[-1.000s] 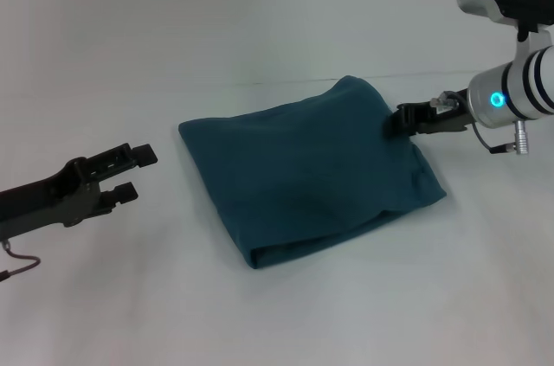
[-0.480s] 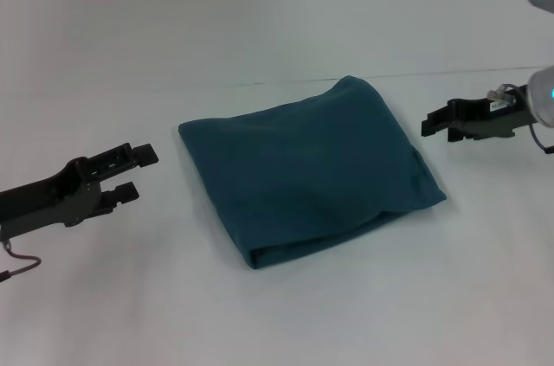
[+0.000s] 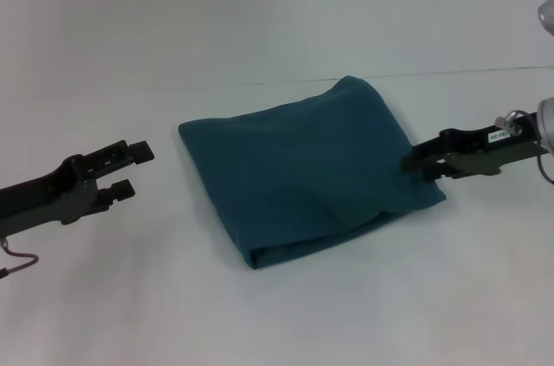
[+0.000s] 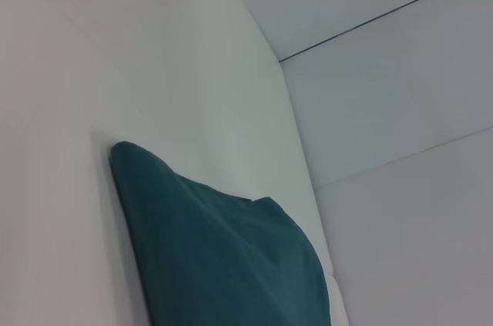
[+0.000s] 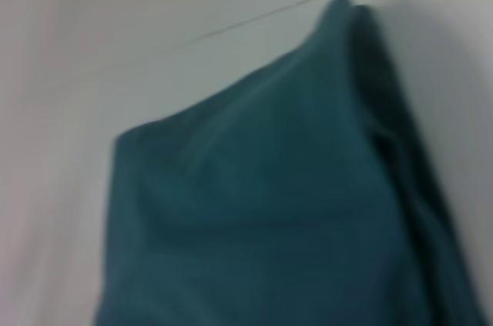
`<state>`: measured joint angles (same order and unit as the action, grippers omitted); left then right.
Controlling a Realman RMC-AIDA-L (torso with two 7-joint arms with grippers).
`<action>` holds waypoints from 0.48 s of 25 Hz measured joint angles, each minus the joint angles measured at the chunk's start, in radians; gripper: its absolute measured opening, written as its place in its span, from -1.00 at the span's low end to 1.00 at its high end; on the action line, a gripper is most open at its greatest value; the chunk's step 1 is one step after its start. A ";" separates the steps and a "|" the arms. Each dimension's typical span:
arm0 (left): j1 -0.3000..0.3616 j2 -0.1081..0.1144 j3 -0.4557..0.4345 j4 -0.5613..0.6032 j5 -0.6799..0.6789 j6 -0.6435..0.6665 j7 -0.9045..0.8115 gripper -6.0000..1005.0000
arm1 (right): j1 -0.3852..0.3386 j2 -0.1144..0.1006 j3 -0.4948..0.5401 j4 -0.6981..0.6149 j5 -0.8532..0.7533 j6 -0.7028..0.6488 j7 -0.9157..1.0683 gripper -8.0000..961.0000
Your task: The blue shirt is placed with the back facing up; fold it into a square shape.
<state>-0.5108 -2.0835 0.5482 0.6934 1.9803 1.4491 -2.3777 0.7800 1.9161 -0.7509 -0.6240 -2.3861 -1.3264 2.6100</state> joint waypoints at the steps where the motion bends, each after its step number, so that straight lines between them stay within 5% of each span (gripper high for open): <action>1: 0.000 0.000 0.000 0.000 0.000 0.000 0.000 0.91 | 0.000 0.003 -0.001 0.001 0.019 -0.009 -0.005 0.05; 8: 0.000 -0.001 0.000 -0.010 0.000 -0.002 0.001 0.91 | 0.021 0.026 -0.015 0.036 0.045 0.007 -0.015 0.05; 12: 0.001 -0.001 -0.002 -0.012 0.000 -0.003 0.003 0.91 | 0.039 0.022 -0.058 0.081 -0.045 0.077 0.018 0.05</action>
<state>-0.5094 -2.0847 0.5466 0.6811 1.9802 1.4465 -2.3749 0.8186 1.9379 -0.8085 -0.5434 -2.4309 -1.2497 2.6285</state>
